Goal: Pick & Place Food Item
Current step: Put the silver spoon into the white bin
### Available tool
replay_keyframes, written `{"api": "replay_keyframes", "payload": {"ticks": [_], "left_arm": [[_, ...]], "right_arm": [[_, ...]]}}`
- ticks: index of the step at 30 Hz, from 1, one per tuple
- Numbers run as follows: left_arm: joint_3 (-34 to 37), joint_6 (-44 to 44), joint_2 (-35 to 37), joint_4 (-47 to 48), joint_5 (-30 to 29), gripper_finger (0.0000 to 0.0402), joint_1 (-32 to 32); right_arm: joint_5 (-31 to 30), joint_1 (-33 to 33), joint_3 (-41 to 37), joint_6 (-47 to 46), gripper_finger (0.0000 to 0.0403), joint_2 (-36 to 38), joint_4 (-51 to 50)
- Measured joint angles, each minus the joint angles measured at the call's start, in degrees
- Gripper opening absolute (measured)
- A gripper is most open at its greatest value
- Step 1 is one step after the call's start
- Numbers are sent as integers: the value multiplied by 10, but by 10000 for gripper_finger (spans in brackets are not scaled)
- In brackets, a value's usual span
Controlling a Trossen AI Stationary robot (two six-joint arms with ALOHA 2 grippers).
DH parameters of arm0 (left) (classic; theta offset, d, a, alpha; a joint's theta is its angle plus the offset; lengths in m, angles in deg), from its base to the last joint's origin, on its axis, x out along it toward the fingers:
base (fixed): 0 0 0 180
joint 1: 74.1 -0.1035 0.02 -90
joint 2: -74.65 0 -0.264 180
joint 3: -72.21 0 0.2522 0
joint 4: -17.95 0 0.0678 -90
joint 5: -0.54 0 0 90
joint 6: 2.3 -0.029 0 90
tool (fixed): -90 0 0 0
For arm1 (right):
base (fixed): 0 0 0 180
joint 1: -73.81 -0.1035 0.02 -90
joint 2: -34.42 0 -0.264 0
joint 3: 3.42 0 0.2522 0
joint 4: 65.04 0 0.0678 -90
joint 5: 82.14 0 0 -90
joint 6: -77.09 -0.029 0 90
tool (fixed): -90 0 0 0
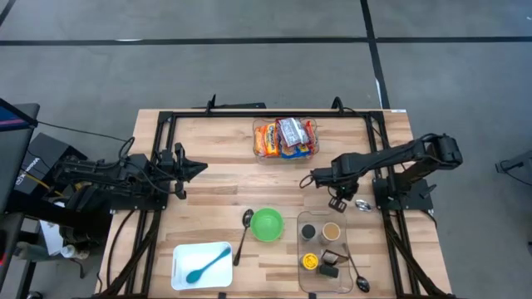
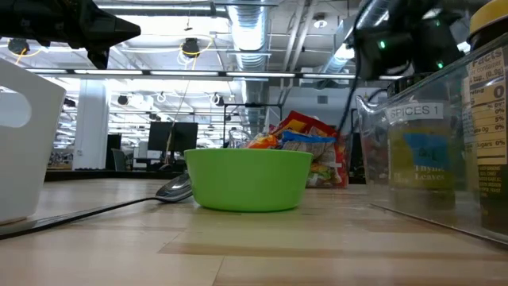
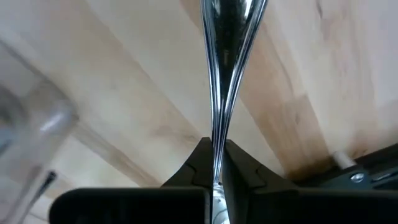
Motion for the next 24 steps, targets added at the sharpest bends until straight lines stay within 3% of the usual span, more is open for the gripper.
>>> {"api": "replay_keyframes", "payload": {"ticks": [8,14,24], "left_arm": [[0,0,0,0,0,8,0],[0,0,0,0,0,8,0],[0,0,0,0,0,8,0]], "right_arm": [[-69,-25,97,29,6,0,-2],[-162,-40,182,60,7,0,9],[-265,-63,240,159,7,1,178]]}}
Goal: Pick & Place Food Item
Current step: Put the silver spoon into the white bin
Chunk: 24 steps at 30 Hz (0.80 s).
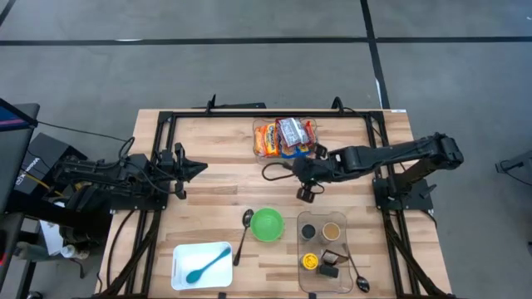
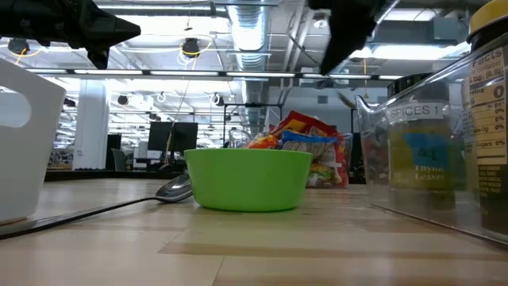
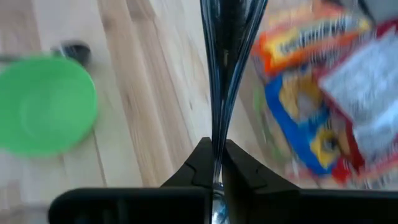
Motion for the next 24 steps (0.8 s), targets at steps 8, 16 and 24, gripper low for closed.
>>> {"api": "replay_keyframes", "payload": {"ticks": [8,16,24], "left_arm": [[0,0,0,0,0,8,0],[0,0,0,0,0,8,0],[0,0,0,0,0,8,0]], "right_arm": [[-15,-7,0,41,7,0,128],[-14,-10,-29,100,8,-2,291],[-14,-11,-86,102,8,-3,413]]}}
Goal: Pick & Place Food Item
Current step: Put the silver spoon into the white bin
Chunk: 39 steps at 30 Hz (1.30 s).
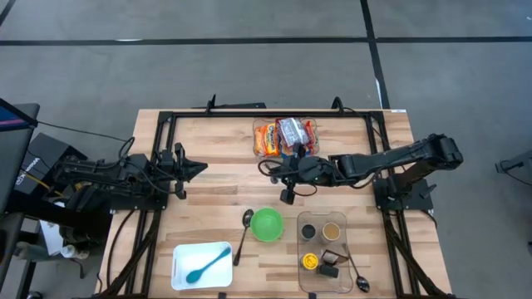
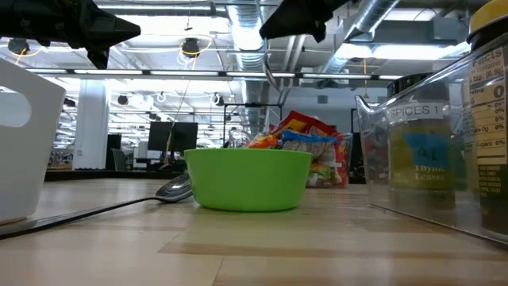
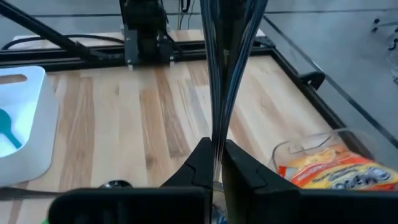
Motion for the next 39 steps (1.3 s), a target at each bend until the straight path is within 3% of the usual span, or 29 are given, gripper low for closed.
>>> {"api": "replay_keyframes", "payload": {"ticks": [19,29,35,39], "left_arm": [[0,0,0,0,0,8,0],[0,13,0,-28,0,8,0],[0,47,-18,-36,3,8,0],[0,47,-55,-62,3,8,0]], "right_arm": [[8,1,-39,-59,8,0,72],[173,36,-39,18,12,0,85],[320,70,-39,25,12,0,118],[359,83,-39,25,12,0,118]]}}
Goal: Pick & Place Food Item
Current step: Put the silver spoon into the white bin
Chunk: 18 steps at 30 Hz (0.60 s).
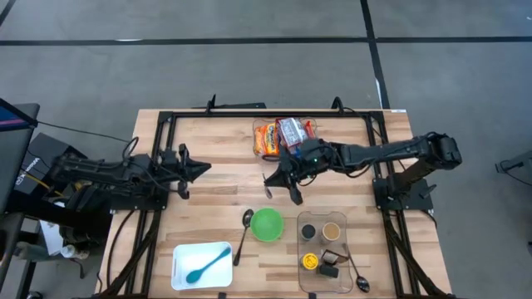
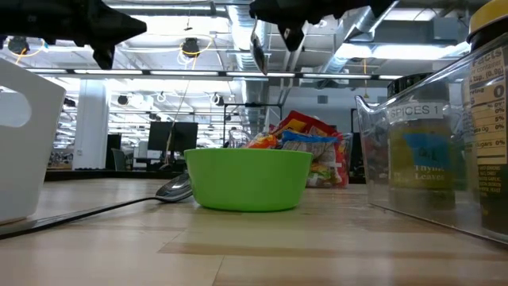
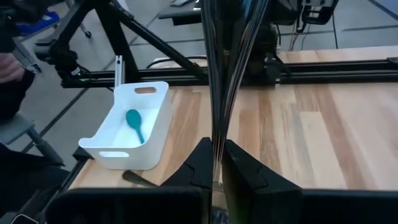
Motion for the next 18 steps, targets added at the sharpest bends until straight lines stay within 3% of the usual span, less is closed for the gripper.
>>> {"api": "replay_keyframes", "payload": {"ticks": [11,18], "left_arm": [[0,-5,-143,-117,1,8,0],[0,0,-206,-142,21,8,0]], "right_arm": [[4,8,1,-2,12,-88,79],[1,19,1,-26,10,-132,133]]}}
